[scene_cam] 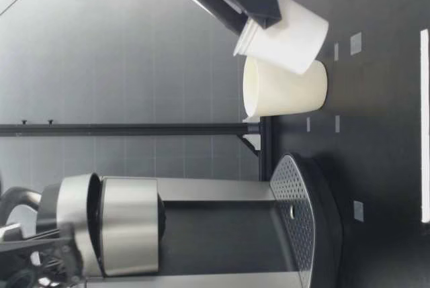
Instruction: Place the coffee capsule inside the capsule container, then place the cup onto the center of the cup tray.
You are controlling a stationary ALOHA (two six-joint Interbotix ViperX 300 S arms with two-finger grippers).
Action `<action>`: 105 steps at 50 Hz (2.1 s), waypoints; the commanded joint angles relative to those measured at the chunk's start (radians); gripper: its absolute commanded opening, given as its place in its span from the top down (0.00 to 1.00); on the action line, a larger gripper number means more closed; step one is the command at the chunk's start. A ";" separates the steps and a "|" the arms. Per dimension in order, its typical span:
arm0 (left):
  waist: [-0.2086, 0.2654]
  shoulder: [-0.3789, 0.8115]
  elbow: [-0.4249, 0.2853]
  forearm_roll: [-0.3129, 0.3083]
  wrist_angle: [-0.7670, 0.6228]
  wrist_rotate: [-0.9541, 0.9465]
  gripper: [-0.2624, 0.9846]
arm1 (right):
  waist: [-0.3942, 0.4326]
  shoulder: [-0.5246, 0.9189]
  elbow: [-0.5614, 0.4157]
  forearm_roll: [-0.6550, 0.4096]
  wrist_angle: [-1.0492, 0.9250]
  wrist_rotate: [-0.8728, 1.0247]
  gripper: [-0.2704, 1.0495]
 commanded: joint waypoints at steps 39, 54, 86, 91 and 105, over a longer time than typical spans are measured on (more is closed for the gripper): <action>0.245 -0.383 0.135 -0.049 -0.425 -0.647 0.73 | -0.006 -0.048 -0.031 0.000 -0.034 0.006 0.35; 0.307 -0.434 0.178 -0.054 -0.477 -0.709 0.73 | -0.006 -0.048 -0.044 0.000 -0.035 0.008 0.35; 0.325 -0.592 0.193 -0.044 -0.868 -0.868 0.73 | -0.143 -0.133 -0.175 0.000 -0.074 -0.072 0.35; 0.325 -0.634 0.216 -0.044 -0.907 -0.876 0.73 | -0.213 -0.144 -0.222 0.000 -0.074 -0.109 0.35; 0.325 -0.699 0.284 -0.054 -0.916 -0.879 0.73 | -0.357 -0.109 -0.374 0.000 0.006 -0.235 0.35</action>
